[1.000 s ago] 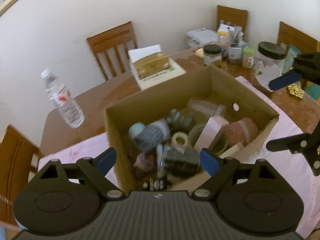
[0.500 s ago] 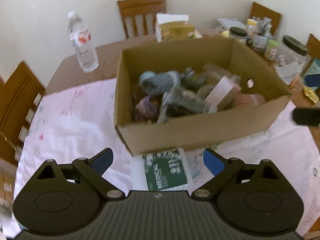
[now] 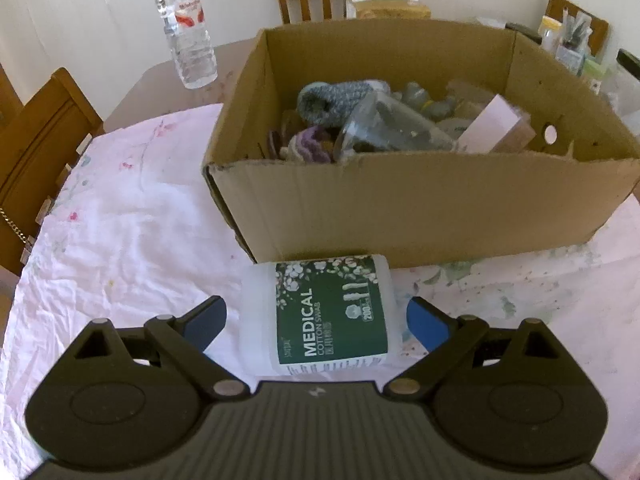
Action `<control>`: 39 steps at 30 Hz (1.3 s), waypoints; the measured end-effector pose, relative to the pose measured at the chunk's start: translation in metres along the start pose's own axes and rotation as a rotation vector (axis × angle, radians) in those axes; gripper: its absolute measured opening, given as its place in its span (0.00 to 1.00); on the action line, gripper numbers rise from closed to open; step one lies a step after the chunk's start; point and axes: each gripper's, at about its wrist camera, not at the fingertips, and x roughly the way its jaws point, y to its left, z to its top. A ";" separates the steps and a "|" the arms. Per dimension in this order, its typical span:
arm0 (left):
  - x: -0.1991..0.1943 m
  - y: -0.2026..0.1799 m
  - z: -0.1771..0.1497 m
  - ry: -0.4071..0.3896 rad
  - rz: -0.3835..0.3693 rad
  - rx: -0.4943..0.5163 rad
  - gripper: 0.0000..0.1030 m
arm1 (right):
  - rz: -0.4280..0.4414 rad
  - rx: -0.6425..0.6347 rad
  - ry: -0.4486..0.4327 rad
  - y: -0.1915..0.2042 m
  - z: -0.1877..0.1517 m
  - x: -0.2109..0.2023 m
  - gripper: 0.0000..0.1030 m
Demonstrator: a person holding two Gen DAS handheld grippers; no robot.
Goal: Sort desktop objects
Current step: 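Grasp the white MEDICAL cotton container with the left tool, then lower the MEDICAL container into the box and open the left tool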
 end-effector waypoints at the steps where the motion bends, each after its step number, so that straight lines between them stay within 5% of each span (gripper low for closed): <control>1: 0.002 0.000 -0.001 0.005 0.000 -0.002 0.94 | 0.002 -0.002 0.005 0.001 -0.001 0.001 1.00; 17: 0.017 -0.001 -0.001 0.033 -0.004 -0.030 0.93 | 0.025 -0.013 0.055 0.007 -0.007 0.009 1.00; 21: 0.016 0.001 0.001 0.023 -0.018 -0.042 0.81 | 0.029 -0.009 0.055 0.006 -0.007 0.009 1.00; 25: 0.014 0.001 0.001 0.029 -0.013 -0.040 0.81 | 0.030 -0.009 0.060 0.007 -0.008 0.010 1.00; 39: -0.040 0.001 0.014 -0.072 -0.068 0.001 0.81 | 0.037 -0.026 0.059 0.011 -0.006 0.012 1.00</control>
